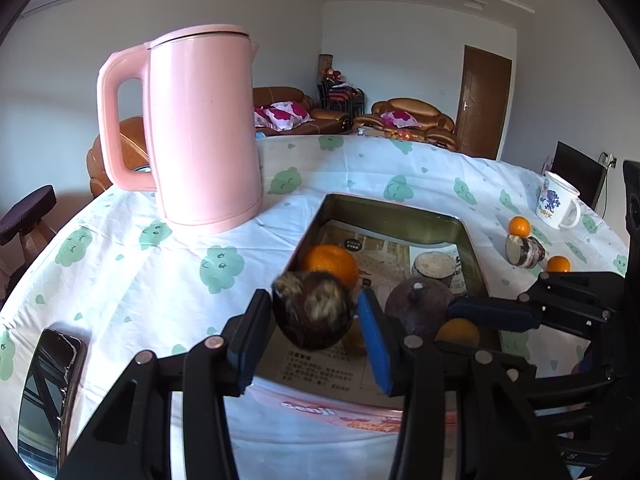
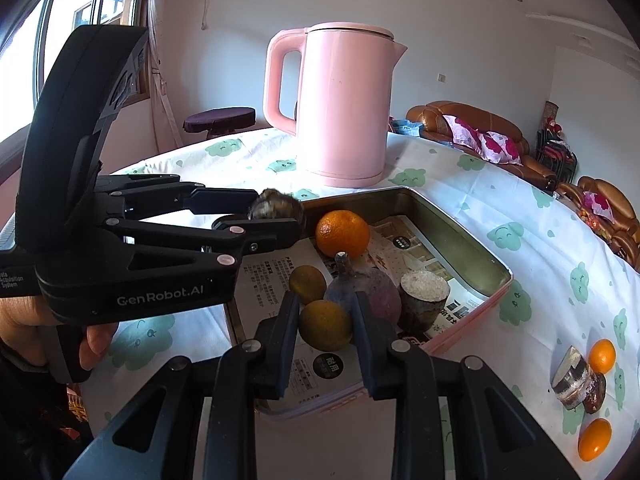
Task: Organize fruits
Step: 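Grasp the orange on the table with the right gripper while the left tool moves toward the dark jar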
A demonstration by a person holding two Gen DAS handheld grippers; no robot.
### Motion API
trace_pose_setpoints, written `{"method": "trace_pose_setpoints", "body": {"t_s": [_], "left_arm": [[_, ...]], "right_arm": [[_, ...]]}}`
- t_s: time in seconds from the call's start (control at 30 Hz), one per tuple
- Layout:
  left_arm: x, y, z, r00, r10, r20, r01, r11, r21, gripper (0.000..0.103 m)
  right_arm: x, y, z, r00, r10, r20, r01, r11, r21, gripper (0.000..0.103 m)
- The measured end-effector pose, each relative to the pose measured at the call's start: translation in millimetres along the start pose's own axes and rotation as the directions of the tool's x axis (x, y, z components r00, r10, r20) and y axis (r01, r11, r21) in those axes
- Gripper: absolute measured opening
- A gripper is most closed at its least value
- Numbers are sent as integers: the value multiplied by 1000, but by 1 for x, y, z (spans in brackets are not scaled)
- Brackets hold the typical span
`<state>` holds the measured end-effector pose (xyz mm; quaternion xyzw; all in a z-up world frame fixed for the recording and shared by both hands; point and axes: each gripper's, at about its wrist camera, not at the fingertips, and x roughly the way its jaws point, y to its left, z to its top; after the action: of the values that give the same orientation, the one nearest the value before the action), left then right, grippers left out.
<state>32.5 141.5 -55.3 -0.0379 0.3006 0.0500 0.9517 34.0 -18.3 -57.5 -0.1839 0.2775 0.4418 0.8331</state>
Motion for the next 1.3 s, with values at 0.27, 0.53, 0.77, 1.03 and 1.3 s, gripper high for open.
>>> {"method": "trace_pose_setpoints", "body": {"t_s": [0.27,0.53,0.77,1.03,1.3], "left_arm": [[-13,-1,4,998,10,55,-9,1000,-23,67],[-32,-39,28,992,-43,121,40,999,24,81],[-14,-109,42,981,-186,55,180,978,108,84],[17,-178,42,977,-212,-36,215,952,218,87],[41,-200,40,980,-182,-81,196,949,245,87]], "right_arm": [[-10,-3,-2,999,-44,21,44,999,3,35],[-58,-64,-14,976,-207,63,200,974,106,44],[-87,-147,-53,914,-405,-34,397,874,281,46],[-87,-189,-84,905,-393,-165,426,833,353,46],[-77,-201,-92,934,-298,-198,355,841,408,46]]}}
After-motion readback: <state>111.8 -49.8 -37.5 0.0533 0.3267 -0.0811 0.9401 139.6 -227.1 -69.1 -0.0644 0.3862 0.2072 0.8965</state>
